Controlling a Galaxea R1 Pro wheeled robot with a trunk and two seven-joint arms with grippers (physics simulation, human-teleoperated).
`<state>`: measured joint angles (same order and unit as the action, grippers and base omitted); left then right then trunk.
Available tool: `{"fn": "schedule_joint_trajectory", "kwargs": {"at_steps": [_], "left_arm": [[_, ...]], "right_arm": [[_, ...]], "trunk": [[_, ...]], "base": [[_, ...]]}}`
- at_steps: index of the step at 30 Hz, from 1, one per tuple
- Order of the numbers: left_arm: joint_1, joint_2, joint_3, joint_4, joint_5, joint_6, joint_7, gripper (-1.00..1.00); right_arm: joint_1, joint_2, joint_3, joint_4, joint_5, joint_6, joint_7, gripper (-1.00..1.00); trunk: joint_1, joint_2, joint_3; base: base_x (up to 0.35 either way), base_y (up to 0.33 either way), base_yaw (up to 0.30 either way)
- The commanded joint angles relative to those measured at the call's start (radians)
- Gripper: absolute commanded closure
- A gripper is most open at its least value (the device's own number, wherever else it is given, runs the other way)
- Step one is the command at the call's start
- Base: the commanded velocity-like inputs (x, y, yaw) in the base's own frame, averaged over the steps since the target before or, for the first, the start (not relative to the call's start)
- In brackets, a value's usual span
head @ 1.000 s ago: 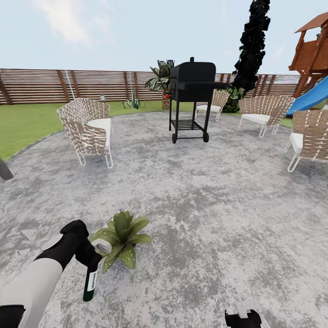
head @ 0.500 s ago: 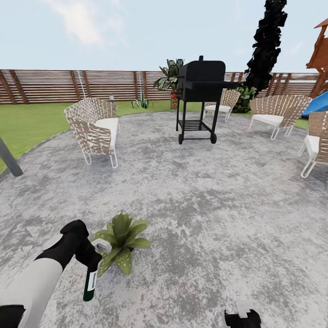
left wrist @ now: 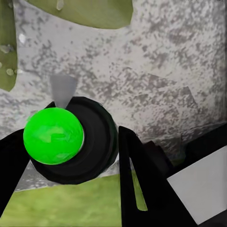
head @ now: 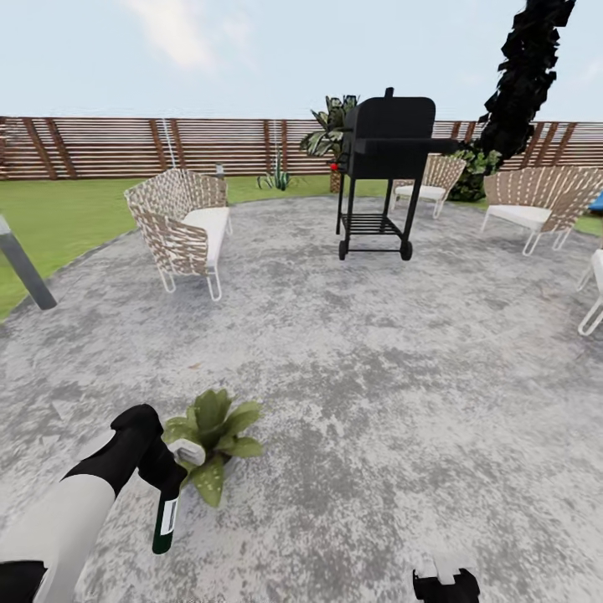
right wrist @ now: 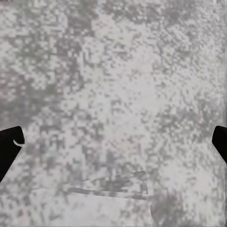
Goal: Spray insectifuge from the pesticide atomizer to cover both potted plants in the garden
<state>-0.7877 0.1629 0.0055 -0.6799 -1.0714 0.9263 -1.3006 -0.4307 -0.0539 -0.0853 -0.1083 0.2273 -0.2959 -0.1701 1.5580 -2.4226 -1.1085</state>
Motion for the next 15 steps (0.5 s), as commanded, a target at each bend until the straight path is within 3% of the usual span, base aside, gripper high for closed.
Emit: {"fn": "schedule_joint_trajectory", "kwargs": {"at_steps": [1,9,15], "left_arm": [[-0.001,0.000,0.001,-0.001,-0.009,0.009,-0.009,1.00],[-0.001,0.005,0.002,-0.001,-0.009,0.009,-0.009,1.00],[0.005,0.015,0.002,-0.001,-0.011,0.061,0.002,1.00]], "right_arm": [[0.000,0.000,-0.008,0.001,0.010,-0.003,-0.002,-1.00],[0.000,0.000,-0.008,0.001,0.010,-0.003,-0.002,-1.00],[0.000,0.000,-0.007,0.001,0.010,-0.003,-0.002,-1.00]], "trunk": [[0.000,0.000,-0.001],[0.000,0.000,-0.001],[0.000,0.000,-0.001]], "base": [[0.001,-0.272,0.269],[-0.049,-0.265,0.276],[-0.176,-0.128,0.091]]}}
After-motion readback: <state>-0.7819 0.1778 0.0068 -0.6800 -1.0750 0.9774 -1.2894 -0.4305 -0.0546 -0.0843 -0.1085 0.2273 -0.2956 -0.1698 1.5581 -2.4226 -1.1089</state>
